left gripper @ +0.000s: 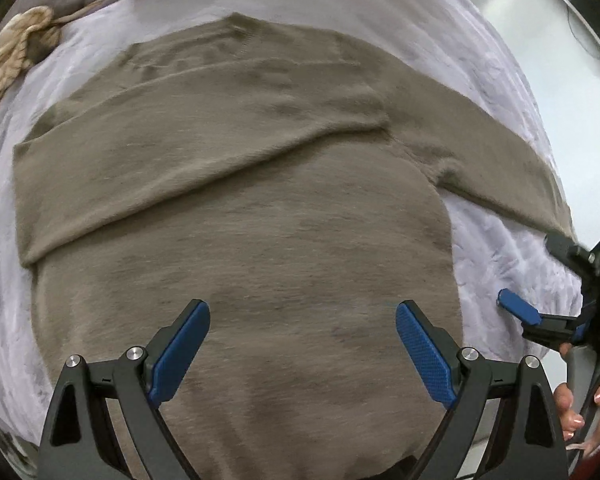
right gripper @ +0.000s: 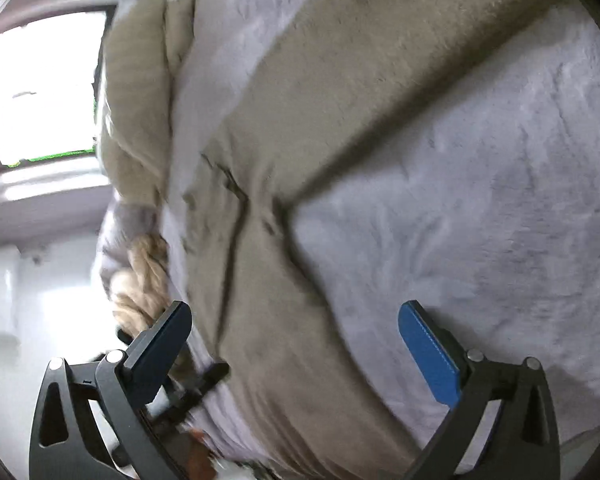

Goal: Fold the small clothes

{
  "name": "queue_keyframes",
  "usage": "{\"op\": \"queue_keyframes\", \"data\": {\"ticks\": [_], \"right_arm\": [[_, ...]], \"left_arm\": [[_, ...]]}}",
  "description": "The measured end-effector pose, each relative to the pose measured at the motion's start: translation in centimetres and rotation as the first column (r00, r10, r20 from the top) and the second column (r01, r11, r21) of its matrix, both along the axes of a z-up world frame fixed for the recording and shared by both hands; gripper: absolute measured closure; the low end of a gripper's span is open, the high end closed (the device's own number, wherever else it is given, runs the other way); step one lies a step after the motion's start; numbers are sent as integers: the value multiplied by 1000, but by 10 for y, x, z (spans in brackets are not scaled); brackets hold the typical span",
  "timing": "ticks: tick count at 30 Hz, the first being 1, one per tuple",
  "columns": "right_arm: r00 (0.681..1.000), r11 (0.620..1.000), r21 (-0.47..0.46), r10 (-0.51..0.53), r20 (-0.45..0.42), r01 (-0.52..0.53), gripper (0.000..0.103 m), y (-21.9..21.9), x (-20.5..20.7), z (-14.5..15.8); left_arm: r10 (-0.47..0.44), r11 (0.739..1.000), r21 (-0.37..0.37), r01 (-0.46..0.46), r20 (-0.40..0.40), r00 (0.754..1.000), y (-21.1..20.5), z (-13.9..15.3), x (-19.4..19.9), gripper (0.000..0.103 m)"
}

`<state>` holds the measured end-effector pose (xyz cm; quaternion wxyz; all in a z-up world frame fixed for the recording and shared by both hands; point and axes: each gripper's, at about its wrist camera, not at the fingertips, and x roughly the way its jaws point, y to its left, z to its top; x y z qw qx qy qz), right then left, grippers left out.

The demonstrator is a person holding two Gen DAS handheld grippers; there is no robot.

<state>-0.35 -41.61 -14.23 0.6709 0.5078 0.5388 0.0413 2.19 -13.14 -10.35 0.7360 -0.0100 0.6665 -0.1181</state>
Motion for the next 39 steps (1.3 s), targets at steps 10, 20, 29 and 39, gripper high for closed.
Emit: {"op": "queue_keyframes", "data": {"ticks": [10, 20, 29, 39], "right_arm": [[936, 930, -114, -342, 84, 350, 2, -112, -20, 25], [828, 832, 10, -553, 89, 555, 42, -175, -18, -2], [874, 915, 99, -402, 273, 391, 97, -143, 44, 40], [819, 948, -235, 307, 485, -216, 97, 77, 184, 125]], "left_arm": [[-38, 999, 21, 37, 30, 999, -36, 1, 8, 8], [-36, 999, 31, 34, 52, 998, -57, 0, 21, 8], [21, 999, 28, -24, 105, 994, -25, 12, 27, 8], [201, 977, 42, -210, 161, 966, 96, 18, 29, 8]]}}
